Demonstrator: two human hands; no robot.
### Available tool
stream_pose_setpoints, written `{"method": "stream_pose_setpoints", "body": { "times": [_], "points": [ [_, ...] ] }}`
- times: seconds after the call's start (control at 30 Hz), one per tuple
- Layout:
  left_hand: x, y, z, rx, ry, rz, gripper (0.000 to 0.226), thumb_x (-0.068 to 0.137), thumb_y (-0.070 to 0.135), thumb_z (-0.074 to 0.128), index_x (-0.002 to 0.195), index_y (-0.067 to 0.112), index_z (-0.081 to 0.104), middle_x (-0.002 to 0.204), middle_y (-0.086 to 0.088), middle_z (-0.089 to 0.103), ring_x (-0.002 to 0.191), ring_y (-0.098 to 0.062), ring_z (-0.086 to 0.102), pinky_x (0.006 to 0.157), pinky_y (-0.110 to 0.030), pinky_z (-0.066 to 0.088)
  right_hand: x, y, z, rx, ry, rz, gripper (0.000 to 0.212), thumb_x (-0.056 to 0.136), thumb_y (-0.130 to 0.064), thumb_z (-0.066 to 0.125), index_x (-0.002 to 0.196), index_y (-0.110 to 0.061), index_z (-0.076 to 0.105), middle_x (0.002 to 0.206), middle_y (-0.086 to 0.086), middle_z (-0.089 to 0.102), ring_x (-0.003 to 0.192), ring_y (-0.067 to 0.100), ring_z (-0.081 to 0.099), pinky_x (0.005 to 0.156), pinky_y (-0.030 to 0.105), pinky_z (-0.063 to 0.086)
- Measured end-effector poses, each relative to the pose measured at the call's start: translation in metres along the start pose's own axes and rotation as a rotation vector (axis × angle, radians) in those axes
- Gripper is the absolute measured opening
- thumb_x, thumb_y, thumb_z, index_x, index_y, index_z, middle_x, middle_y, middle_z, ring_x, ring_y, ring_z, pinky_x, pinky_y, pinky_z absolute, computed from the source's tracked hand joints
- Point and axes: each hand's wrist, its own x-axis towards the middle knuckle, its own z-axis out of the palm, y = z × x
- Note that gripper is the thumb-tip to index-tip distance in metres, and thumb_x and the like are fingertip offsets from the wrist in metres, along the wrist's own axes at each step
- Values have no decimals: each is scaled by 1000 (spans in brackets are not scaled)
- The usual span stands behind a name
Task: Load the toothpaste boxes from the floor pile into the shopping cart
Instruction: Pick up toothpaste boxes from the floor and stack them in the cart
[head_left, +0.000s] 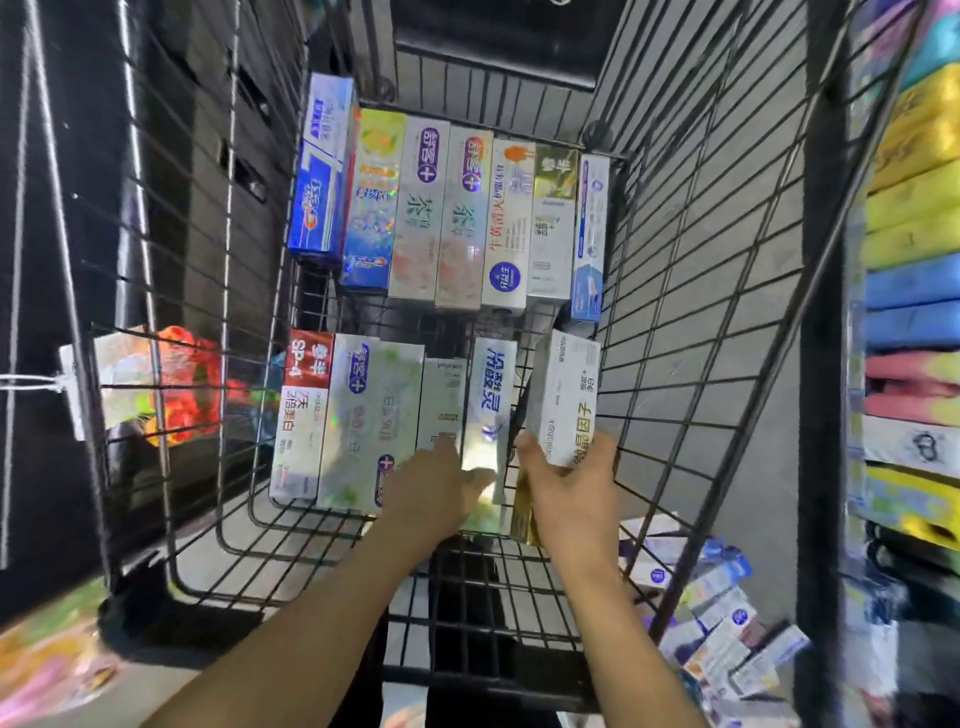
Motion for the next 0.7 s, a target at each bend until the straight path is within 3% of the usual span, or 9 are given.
{"method": "stream_pose_setpoints", "body": {
  "times": [0.1,0.17,0.23,0.33,0.43,0.6,0.7],
  "points": [
    [4,-16,-6,-72,46,-4,61,89,71,55,119,18,52,112,-6,67,103,-28,64,80,-36,50,3,3,8,-60,15,1,47,87,-50,70,118,-28,42,106,-8,68,87,9,66,71,31,54],
    [6,-22,-9,-109,64,-8,54,87,69,60,109,20,53,105,-1,68,98,-25,65,72,-33,45,5,7,15,-135,29,-1,58,85,-56,68,125,-22,42,116,-2,63,100,18,64,84,38,55],
    [7,-23,-12,-107,82,-9,46,87,66,63,99,23,50,99,1,66,92,-23,63,68,-33,41,7,10,23,-241,25,-7,72,85,-59,68,135,-14,43,127,4,52,114,24,55,94,37,49],
    [8,-19,-17,-109,138,34,38,91,57,61,100,22,49,89,2,64,82,-20,60,69,-34,45,9,13,30,-357,24,-14,74,87,-55,70,136,-6,44,131,9,43,116,28,50,91,33,42],
    [15,-9,-27,-211,271,188,27,95,43,60,106,21,48,87,3,62,80,-20,61,71,-36,51,13,16,34,-372,15,-6,75,87,-51,72,137,-3,43,131,11,44,118,29,49,94,33,42],
    [49,8,-55,-202,486,418,50,94,26,65,138,7,50,125,-15,59,112,-34,55,88,-45,49,20,23,42,-281,-24,22,72,87,-37,77,142,-7,40,134,8,46,123,25,48,105,34,42],
    [66,21,-65,-32,382,503,60,98,30,59,150,8,39,143,-14,50,127,-35,46,102,-42,40,20,29,47,-251,-76,60,72,87,-26,74,146,-12,35,140,7,51,127,26,52,108,44,46]
  ]
}}
